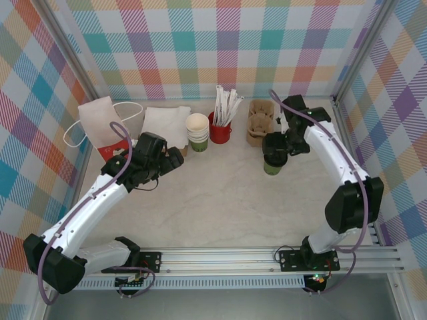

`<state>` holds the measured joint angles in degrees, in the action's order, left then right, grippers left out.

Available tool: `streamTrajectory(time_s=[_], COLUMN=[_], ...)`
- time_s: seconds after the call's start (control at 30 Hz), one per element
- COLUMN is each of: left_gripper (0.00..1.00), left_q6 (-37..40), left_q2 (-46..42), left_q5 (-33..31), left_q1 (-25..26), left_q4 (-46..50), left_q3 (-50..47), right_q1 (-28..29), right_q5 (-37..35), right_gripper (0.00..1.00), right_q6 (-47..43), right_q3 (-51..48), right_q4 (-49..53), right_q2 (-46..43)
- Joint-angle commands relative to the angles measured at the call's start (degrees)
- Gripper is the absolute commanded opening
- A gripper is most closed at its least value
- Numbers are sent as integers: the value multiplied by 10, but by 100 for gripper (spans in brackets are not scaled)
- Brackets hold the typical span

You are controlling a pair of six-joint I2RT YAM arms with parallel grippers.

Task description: Pack the takeout coffee

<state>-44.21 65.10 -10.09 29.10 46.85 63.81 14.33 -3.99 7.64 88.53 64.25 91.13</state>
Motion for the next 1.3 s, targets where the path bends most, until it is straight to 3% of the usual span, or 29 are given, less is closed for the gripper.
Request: streamTrajectory(time_s=[0.0,0.27,0.77,1.27], left_gripper=[100,100,100,100], left_q6=[6,6,9,20], left_q2=[4,6,9,42], left_q5=[5,13,18,23], left_q1=[-7,-7,-8,-7], left_q4=[3,0,1,-4], left_q3=[16,20,31,66], right_q1=[-2,-1,-1,-1], right_q5=[19,60,216,256], right_gripper=[100,98,93,91], right_q6=[0,5,57,94], right_q3=[10,-34,-201,-299], right_q4=[-3,-33,-147,-194], right_q2=[-40,-107,-224,-255])
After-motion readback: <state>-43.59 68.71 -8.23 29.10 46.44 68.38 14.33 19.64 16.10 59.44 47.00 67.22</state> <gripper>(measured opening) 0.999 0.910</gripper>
